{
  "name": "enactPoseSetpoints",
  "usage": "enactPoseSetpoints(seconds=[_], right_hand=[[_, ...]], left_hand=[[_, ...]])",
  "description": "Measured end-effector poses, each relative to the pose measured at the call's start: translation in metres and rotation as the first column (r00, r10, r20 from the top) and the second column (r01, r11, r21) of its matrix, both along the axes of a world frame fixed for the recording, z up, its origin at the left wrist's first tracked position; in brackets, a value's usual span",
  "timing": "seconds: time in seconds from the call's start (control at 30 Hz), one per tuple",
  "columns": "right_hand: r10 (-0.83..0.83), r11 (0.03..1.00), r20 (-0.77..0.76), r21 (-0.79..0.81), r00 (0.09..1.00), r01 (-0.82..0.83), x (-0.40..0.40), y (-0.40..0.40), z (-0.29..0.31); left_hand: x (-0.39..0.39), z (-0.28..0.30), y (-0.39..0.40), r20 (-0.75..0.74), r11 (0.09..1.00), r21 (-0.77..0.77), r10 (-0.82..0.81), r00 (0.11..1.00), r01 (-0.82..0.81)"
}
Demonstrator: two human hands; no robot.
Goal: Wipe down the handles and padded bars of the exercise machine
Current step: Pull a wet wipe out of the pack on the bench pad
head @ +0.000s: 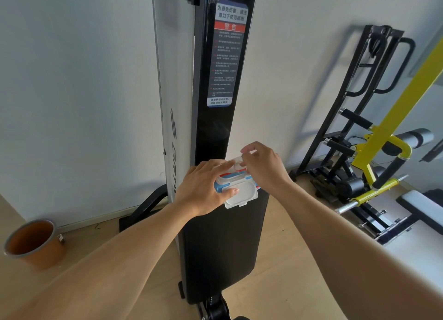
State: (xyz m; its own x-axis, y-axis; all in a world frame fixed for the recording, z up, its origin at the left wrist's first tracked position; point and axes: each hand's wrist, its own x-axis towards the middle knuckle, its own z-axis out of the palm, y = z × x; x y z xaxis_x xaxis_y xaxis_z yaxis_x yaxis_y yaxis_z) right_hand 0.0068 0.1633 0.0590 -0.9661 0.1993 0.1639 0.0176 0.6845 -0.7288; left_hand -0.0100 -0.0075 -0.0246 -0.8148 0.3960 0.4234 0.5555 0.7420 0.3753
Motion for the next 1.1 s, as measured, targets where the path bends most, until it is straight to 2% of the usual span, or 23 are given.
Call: enactPoseSetpoints(seconds=[0.1, 0.23, 0.43, 0.5, 0.57, 0.67, 0.8, 0.93, 1.0, 1.1], right_hand=[[0.047, 0.996, 0.015, 0.071, 0.999, -0.048, 0.002, -0.006, -0.004], [-0.088, 0.988, 0.008, -0.129, 0.996, 0.088, -0.005, -0.002, -0.004], [-0.195, 0.939, 0.082, -0.272, 0.977, 0.21, -0.007, 0.019, -0.006], [-0.173, 0.963, 0.058, -0.197, 0.983, 0.181, -0.006, 0.021, -0.011], [-0.106, 0.993, 0.021, -0.056, 0.994, 0.107, -0.004, 0.02, -0.016], [0.001, 0.997, 0.062, 0.077, 0.998, -0.006, -0.005, 0.023, -0.014], [0.065, 0.998, 0.203, -0.038, 0.977, -0.059, -0.008, 0.035, -0.002], [0.063, 0.997, 0.23, 0.022, 0.971, -0.07, -0.006, 0.036, 0.008], [0.045, 0.975, 0.22, 0.201, 0.974, -0.091, -0.005, 0.03, 0.012], [0.024, 0.799, 0.06, 0.598, 0.998, -0.055, 0.0, 0.02, 0.013]], left_hand=[[0.0, 0.0, 0.0, 0.006, 1.0, 0.005, 0.008, 1.0, -0.008], [0.001, 0.0, -0.001, 0.006, 1.0, 0.014, 0.01, 1.0, -0.01], [0.001, -0.002, -0.001, 0.008, 1.0, 0.026, 0.003, 1.0, -0.003], [0.001, -0.002, -0.001, 0.014, 0.999, 0.037, 0.004, 1.0, -0.004], [0.001, -0.002, -0.001, 0.02, 0.999, 0.039, 0.007, 1.0, -0.008], [0.0, -0.002, -0.002, 0.024, 0.999, 0.038, 0.009, 1.0, -0.01], [0.0, -0.003, -0.002, 0.031, 0.999, 0.036, 0.008, 1.0, -0.009], [-0.001, -0.003, -0.002, 0.033, 0.999, 0.036, 0.008, 0.999, -0.009], [-0.001, -0.002, -0.002, 0.029, 0.999, 0.038, 0.011, 1.0, -0.012], [0.0, -0.001, -0.001, 0.027, 0.999, 0.04, 0.004, 1.0, -0.005]])
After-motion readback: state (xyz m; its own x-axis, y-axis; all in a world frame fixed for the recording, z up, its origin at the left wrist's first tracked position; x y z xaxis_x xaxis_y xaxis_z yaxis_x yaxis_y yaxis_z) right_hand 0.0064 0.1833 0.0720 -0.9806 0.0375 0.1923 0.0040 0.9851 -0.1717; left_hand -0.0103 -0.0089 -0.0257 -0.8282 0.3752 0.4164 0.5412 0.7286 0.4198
